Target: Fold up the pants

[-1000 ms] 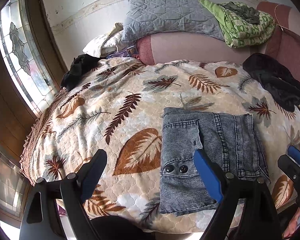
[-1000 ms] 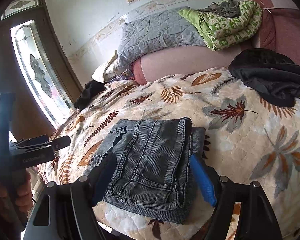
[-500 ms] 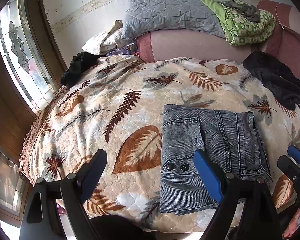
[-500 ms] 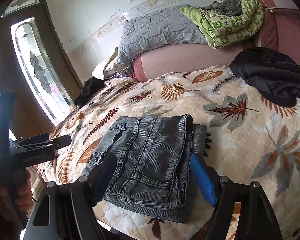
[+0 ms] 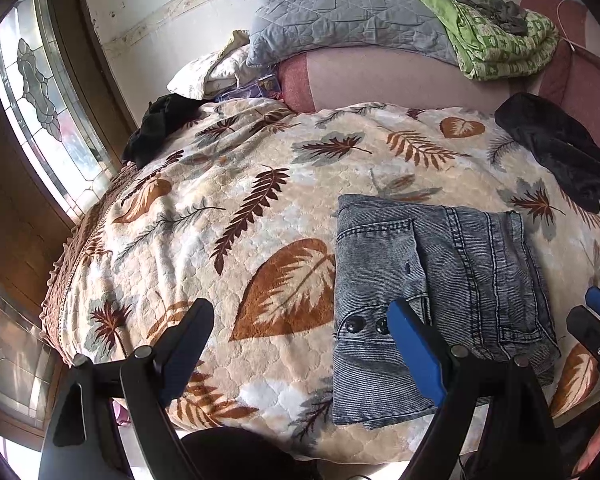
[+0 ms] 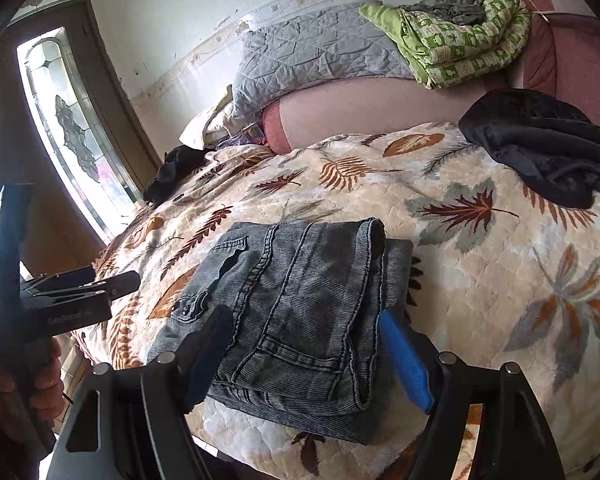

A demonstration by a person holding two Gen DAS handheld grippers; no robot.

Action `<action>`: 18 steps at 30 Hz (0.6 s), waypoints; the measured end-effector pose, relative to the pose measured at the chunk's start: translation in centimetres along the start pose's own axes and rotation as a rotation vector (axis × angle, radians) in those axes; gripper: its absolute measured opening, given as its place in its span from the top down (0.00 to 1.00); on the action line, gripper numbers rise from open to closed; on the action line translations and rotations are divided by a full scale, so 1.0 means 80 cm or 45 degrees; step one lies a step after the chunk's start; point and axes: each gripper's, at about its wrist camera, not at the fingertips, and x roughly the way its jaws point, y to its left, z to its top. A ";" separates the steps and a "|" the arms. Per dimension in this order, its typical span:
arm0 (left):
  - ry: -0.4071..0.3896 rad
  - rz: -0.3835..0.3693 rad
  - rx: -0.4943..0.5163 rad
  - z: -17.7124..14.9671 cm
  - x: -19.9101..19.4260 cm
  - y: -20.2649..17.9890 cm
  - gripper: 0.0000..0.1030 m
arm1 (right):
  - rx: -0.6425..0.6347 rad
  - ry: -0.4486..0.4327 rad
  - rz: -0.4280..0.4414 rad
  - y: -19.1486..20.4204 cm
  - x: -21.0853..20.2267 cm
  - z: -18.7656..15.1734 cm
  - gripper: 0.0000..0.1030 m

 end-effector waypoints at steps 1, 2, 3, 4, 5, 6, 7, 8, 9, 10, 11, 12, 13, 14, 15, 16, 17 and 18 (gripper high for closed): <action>0.006 0.006 -0.006 0.000 0.003 0.003 0.14 | 0.001 0.005 -0.001 0.000 0.001 0.000 0.24; 0.013 0.011 -0.014 -0.001 0.006 0.007 0.14 | 0.000 0.009 -0.005 0.000 0.002 -0.001 0.24; 0.019 0.016 -0.022 -0.001 0.009 0.012 0.14 | 0.000 0.014 -0.011 0.000 0.003 -0.001 0.24; 0.023 0.024 -0.030 0.000 0.011 0.016 0.14 | 0.002 0.019 -0.017 -0.001 0.004 -0.001 0.24; 0.026 0.031 -0.037 0.000 0.014 0.020 0.14 | 0.006 0.026 -0.020 -0.002 0.006 -0.001 0.24; 0.031 0.038 -0.043 0.000 0.017 0.024 0.14 | 0.012 0.033 -0.022 -0.003 0.007 -0.001 0.24; 0.037 0.046 -0.049 0.001 0.020 0.028 0.14 | 0.018 0.038 -0.023 -0.005 0.009 -0.001 0.24; 0.043 0.052 -0.059 0.001 0.023 0.031 0.14 | 0.023 0.041 -0.025 -0.006 0.009 -0.001 0.24; 0.049 0.051 -0.070 0.002 0.026 0.035 0.14 | 0.028 0.042 -0.027 -0.008 0.010 -0.002 0.24; 0.056 0.041 -0.078 0.003 0.030 0.038 0.14 | 0.034 0.044 -0.030 -0.009 0.010 -0.001 0.24; 0.070 0.022 -0.084 0.004 0.034 0.041 0.14 | 0.041 0.048 -0.033 -0.010 0.011 -0.002 0.24; 0.086 -0.005 -0.091 0.005 0.038 0.042 0.14 | 0.048 0.055 -0.035 -0.012 0.013 -0.001 0.24; 0.095 -0.037 -0.099 0.006 0.042 0.043 0.14 | 0.055 0.060 -0.039 -0.014 0.015 -0.001 0.24; 0.101 -0.073 -0.102 0.007 0.045 0.043 0.14 | 0.064 0.065 -0.046 -0.016 0.017 -0.001 0.24; 0.109 -0.110 -0.101 0.008 0.048 0.042 0.14 | 0.076 0.070 -0.051 -0.019 0.018 -0.001 0.24; 0.114 -0.145 -0.100 0.010 0.051 0.041 0.14 | 0.091 0.078 -0.051 -0.022 0.020 0.000 0.24; 0.115 -0.186 -0.095 0.011 0.055 0.039 0.14 | 0.107 0.085 -0.048 -0.025 0.023 0.000 0.24; 0.119 -0.225 -0.085 0.012 0.059 0.036 0.14 | 0.124 0.093 -0.045 -0.029 0.026 0.001 0.24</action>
